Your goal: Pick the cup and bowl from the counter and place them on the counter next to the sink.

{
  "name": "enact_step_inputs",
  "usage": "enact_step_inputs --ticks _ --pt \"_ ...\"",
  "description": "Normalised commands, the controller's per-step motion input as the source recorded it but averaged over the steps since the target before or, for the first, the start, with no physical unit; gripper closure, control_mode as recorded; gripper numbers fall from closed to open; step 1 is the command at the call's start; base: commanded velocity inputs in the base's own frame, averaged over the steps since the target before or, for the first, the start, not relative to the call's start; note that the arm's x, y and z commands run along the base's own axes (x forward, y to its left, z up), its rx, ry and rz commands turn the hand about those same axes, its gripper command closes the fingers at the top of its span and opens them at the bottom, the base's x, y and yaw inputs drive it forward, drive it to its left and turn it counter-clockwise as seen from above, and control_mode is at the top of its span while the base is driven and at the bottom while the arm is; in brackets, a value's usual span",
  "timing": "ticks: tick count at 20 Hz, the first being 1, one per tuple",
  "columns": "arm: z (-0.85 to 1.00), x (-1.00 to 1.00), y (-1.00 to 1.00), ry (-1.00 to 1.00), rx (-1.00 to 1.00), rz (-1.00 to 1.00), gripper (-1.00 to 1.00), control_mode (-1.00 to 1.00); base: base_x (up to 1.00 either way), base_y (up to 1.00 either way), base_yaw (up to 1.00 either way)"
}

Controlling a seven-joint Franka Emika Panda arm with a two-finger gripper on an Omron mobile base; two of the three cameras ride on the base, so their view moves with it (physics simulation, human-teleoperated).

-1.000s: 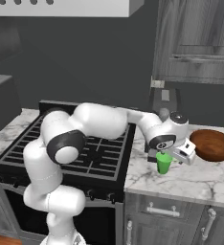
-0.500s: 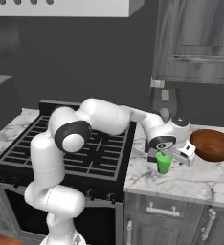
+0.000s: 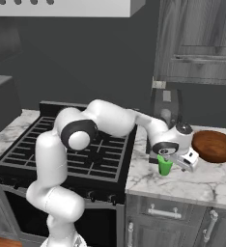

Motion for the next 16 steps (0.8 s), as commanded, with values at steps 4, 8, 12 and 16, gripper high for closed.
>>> enact_step_inputs --ticks 4,8,12,16 --pt "-0.17 0.00 0.00 0.00 0.00 0.00 -1.00 -1.00 0.00 0.00 0.00" --pt "0.00 0.00 0.00 0.00 0.00 0.00 -1.00 -1.00 0.00 0.00 0.00" --pt "0.00 0.00 0.00 0.00 0.00 0.00 -1.00 -1.00 0.00 0.00 0.00" --pt "0.00 0.00 0.00 0.00 0.00 0.00 -1.00 -1.00 0.00 0.00 0.00"
